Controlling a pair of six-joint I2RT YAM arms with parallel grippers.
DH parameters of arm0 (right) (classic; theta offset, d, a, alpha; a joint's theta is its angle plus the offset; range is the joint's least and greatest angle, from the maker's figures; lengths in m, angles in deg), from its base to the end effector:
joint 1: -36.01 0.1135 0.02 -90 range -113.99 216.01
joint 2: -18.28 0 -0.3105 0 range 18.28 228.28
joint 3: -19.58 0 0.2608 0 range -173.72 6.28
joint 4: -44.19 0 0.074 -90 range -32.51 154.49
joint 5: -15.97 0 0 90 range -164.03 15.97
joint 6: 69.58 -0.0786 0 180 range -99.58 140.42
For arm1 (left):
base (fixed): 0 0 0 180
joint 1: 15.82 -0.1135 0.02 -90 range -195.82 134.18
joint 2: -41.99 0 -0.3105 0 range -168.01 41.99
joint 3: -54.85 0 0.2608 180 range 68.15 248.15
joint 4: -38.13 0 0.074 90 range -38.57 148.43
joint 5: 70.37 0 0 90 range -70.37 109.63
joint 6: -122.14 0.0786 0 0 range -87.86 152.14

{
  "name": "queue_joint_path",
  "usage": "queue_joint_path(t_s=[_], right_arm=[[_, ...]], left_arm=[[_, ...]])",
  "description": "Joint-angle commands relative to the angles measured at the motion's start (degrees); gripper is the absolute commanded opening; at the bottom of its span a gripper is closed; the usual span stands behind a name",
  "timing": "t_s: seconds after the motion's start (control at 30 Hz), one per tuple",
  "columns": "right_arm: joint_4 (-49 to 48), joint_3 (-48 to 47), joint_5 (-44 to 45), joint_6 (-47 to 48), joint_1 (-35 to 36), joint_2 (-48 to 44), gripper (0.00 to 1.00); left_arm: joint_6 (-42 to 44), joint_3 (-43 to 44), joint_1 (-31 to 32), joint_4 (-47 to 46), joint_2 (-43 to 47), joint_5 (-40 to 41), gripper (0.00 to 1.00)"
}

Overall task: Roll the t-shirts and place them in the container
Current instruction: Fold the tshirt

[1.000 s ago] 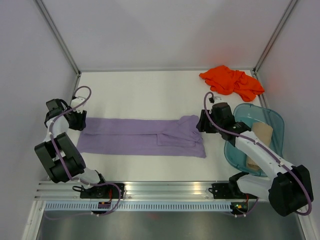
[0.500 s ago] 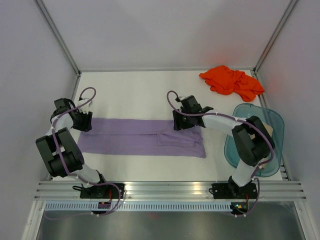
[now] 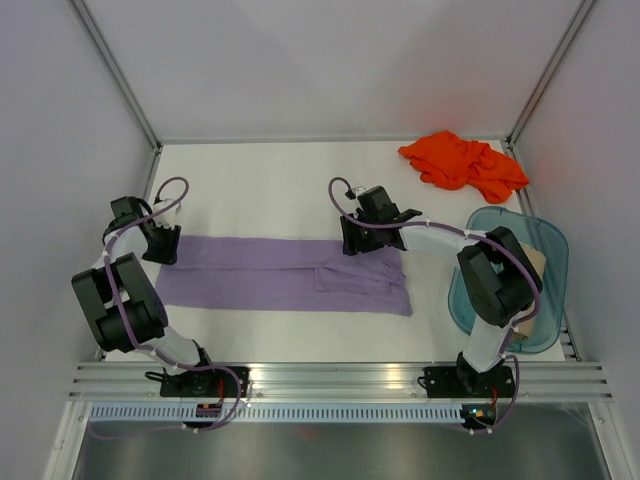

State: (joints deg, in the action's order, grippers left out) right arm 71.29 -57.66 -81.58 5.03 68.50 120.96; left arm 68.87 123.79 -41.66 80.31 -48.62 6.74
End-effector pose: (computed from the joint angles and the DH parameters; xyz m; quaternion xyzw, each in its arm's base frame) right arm 0.3454 0.2322 0.1838 -0.1614 0.9313 0.1870 0.2675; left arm 0.3065 0.1289 0.1925 0.1171 0.9611 0.0233 0.2489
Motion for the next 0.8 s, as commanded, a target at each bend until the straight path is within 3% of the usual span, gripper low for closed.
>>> queue_joint_path(t_s=[0.0, 0.13, 0.3, 0.5, 0.77], right_arm=[[-0.36, -2.67, 2.70, 0.90, 0.38, -1.25, 0.58], [1.23, -4.52, 5.35, -1.03, 0.29, 0.86, 0.58], [1.31, -5.75, 5.18, -2.71, 0.38, 2.79, 0.57], [1.32, -5.76, 5.18, -2.97, 0.29, 4.02, 0.56], [1.23, -5.84, 4.91, -2.09, 0.38, 5.17, 0.56]], left_arm=[[-4.03, 0.09, 0.01, -1.37, 0.26, 7.51, 0.47], [-6.23, -0.44, 0.09, -1.20, -0.89, 14.01, 0.47], [-8.86, -0.97, 0.09, -1.29, -3.95, 7.89, 0.45], [-10.89, 0.17, 0.09, -1.11, -5.99, 3.93, 0.36], [-12.30, 1.40, 0.18, -0.59, -5.01, 2.34, 0.33]])
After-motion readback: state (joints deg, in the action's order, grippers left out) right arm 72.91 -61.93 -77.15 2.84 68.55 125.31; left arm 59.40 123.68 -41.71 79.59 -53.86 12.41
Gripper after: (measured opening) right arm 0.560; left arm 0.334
